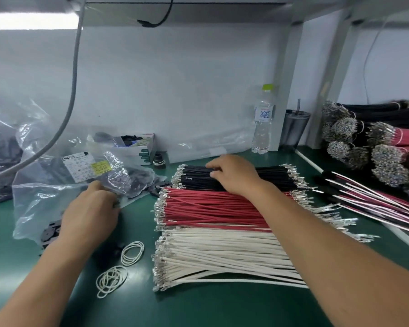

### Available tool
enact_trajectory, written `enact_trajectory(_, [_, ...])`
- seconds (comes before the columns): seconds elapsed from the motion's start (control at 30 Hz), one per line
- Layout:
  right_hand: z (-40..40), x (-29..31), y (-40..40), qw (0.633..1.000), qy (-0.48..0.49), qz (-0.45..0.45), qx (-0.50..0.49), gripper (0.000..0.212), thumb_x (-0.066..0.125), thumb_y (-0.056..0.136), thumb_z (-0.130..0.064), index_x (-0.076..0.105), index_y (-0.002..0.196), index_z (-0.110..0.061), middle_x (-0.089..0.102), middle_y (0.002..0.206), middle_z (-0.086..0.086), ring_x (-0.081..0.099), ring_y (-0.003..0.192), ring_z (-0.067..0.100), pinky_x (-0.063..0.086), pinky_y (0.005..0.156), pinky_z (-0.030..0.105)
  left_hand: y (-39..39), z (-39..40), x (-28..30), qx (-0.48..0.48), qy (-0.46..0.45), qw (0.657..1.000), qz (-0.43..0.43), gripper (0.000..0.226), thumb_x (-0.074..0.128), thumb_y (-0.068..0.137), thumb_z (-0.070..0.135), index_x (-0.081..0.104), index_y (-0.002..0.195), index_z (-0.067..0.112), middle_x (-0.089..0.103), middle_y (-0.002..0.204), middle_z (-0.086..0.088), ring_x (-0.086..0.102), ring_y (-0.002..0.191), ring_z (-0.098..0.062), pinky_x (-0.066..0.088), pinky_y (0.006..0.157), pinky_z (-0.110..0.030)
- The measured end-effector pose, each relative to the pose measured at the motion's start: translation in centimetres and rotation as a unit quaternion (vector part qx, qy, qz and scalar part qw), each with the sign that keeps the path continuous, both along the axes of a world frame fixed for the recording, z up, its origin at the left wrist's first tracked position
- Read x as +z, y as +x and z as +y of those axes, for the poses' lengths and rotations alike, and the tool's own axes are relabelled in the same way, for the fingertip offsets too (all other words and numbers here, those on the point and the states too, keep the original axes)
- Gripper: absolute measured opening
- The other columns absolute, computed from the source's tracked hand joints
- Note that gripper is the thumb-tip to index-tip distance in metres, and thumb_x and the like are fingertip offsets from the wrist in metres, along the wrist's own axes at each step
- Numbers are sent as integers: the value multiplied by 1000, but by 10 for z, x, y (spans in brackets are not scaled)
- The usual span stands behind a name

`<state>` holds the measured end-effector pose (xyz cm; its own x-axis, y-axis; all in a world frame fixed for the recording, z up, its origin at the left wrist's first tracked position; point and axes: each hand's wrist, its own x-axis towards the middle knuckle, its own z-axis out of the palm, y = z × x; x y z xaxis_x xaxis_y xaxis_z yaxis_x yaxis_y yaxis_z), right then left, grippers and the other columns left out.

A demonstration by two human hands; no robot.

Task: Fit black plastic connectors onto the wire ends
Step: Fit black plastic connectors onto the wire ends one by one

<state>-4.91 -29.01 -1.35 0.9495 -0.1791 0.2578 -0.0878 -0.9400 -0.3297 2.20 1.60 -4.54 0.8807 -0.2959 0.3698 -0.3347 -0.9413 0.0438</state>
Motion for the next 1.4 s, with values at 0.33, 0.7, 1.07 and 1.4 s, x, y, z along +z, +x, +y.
enact_trajectory(0.33, [1, -10, 13, 995, -87, -38, -12, 12, 61, 97, -20, 72, 101, -24, 72, 103, -7, 66, 92, 16, 44, 70, 29, -5, -2, 8, -25, -66, 996, -63, 33, 58, 98, 52, 67, 87, 22, 64, 78, 4, 64, 67, -24, 55, 57, -35])
enact_trajectory(0.7, [-4, -6, 10, 995, -87, -42, -13, 18, 66, 95, -24, 77, 110, -27, 72, 116, -8, 67, 106, 16, 50, 85, 30, -21, -23, 2, -136, -429, 888, 97, 10, 71, 93, 41, 78, 88, 37, 68, 77, 6, 60, 65, -14, 50, 64, -31])
enact_trajectory(1.07, [-1, 1, 11, 998, -61, -11, -11, 36, 61, 98, -33, 63, 133, -30, 69, 126, -5, 62, 117, 19, 47, 95, 34, -25, -31, 7, -121, -590, 772, 203, 34, 46, 109, 29, 65, 88, 9, 38, 55, 1, 28, 42, -13, 21, 38, -19])
enact_trajectory(1.4, [0, -3, 16, 996, -84, -11, -19, 19, 65, 96, -25, 76, 111, -27, 74, 114, -6, 68, 104, 15, 49, 84, 28, -32, -31, 7, -154, -582, 773, 198, 30, 60, 98, 1, 77, 107, 24, 64, 61, -8, 52, 52, -16, 44, 45, -30])
